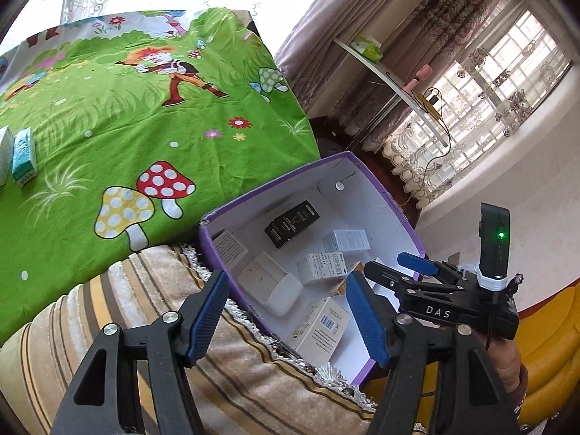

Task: Organize rigid objects
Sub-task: 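Move both open tools back over the box pile, then grasp the white cube box with the left tool while the right tool grasps the silver box, then carry both held boxes over the storage box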

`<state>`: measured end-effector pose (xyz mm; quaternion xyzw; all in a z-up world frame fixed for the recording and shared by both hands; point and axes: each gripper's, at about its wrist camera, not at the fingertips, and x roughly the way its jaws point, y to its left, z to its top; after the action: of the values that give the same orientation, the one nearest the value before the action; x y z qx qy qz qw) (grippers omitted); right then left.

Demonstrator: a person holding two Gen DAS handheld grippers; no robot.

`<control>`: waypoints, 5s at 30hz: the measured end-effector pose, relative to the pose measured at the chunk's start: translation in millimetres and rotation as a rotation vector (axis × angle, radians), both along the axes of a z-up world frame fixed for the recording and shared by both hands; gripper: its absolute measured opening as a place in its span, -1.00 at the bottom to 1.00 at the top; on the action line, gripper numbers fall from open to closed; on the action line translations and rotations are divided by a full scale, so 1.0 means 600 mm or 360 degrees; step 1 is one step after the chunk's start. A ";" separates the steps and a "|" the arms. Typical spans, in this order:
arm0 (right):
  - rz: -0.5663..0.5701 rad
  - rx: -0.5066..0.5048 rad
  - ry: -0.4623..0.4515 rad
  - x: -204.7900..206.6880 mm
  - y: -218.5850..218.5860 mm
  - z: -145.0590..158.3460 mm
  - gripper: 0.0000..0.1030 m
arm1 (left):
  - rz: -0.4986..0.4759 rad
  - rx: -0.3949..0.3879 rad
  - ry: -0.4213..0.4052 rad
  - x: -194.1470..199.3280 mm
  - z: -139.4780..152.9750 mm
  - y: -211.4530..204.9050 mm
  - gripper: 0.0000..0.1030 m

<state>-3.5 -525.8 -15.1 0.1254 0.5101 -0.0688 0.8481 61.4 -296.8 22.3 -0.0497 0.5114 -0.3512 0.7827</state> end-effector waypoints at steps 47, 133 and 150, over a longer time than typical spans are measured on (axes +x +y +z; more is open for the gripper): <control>0.1113 -0.0154 -0.0087 0.118 0.515 0.091 0.70 | 0.1202 0.0263 -0.0077 0.059 -0.011 0.622 0.32; 0.1012 0.0002 -0.0160 0.148 0.481 0.080 -0.18 | 0.0858 0.0038 -0.0074 0.046 0.007 0.394 -0.16; 0.0504 -0.0010 -0.0195 0.099 0.199 0.091 -0.18 | 0.0418 0.0063 -0.0089 0.037 0.023 0.170 -0.16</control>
<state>56.0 -406.5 39.4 0.0449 0.4706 0.0718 0.8783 83.7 -194.7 36.1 -0.0908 0.4854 -0.2368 0.8367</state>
